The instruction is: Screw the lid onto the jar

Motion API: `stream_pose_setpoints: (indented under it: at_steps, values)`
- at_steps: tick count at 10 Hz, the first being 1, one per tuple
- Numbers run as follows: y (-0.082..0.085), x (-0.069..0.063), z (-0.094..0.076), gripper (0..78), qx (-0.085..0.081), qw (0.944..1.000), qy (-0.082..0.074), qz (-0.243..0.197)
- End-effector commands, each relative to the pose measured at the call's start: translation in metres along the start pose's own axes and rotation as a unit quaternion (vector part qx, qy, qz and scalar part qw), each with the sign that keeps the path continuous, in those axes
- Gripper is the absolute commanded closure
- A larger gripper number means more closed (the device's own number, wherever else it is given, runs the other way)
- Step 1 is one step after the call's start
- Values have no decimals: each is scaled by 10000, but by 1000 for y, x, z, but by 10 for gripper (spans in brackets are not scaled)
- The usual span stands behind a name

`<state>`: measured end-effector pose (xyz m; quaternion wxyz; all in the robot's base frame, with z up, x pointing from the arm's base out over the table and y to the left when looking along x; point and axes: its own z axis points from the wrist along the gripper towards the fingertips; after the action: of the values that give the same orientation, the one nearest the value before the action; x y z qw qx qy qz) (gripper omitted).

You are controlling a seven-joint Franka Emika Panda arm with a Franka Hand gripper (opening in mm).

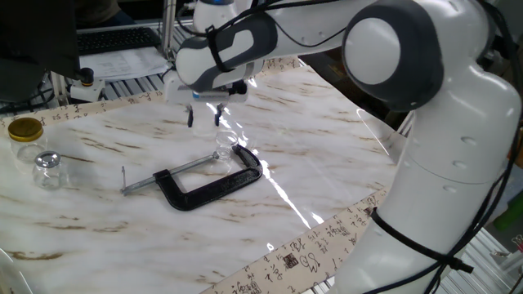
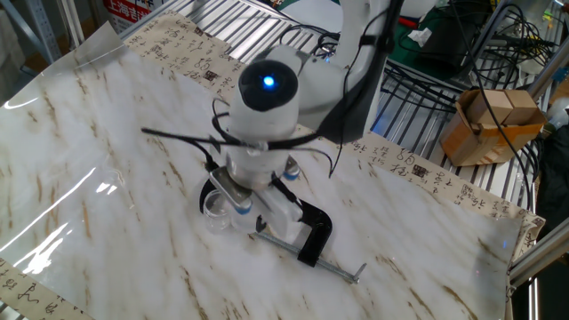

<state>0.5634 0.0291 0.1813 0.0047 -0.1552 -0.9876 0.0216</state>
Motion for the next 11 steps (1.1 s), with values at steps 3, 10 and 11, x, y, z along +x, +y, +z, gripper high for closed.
stream_pose_setpoints:
  at_steps: [3, 10, 11]
  values:
    - [-20, -2, -16, 764, 49, 9917, 72, 1279]
    - [-30, -20, -14, 764, 132, 9624, 20, 2715]
    - [-32, -24, -14, 764, 109, 9590, 33, 2831]
